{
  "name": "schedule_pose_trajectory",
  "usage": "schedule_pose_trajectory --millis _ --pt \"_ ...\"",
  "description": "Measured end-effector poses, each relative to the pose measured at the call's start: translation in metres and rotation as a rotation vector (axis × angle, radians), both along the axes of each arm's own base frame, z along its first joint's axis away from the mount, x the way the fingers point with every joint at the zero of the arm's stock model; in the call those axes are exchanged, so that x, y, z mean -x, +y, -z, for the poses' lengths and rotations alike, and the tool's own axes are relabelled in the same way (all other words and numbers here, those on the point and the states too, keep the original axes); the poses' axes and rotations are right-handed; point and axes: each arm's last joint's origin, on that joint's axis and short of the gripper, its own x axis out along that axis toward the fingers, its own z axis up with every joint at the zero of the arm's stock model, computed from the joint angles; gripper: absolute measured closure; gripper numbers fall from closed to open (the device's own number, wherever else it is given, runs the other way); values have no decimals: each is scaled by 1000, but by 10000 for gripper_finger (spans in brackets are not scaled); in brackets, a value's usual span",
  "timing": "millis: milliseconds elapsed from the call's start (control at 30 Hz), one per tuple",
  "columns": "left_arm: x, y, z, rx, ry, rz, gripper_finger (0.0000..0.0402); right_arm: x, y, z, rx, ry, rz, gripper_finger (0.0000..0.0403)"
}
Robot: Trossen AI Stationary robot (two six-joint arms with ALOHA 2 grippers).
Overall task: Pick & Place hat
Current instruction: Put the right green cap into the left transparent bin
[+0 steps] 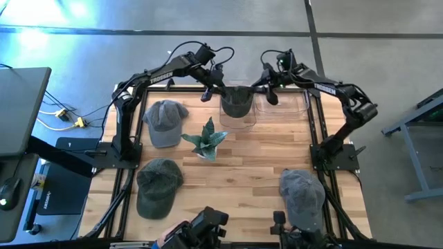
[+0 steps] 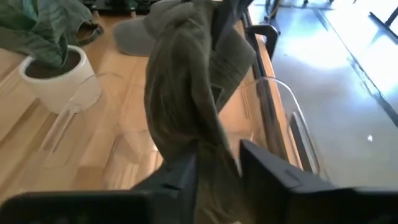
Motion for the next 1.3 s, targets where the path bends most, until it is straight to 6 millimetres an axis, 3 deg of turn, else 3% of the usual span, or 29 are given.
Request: schedule_pose_trajectory --millis 200,300,400,500,667,933,1300 --pt "-2 -2 0 -2 1 6 293 -10 15 -11 105 6 -57 165" --pt "-5 -6 0 -11 1 20 293 -20 17 -10 242 65 -24 146" --pt "-8 -10 0 -22 7 26 293 -24 14 -16 264 109 -39 148" --pt "-9 -11 0 -44 21 10 293 -28 9 -21 240 165 -78 166" --pt "-11 -12 0 -61 28 5 293 -40 -6 -13 176 291 -129 224" --pt "-12 -14 0 -63 29 9 293 -31 -5 -31 113 376 -281 386" --pt "-14 -24 -11 -85 12 32 293 -21 -1 -22 55 333 -376 395"
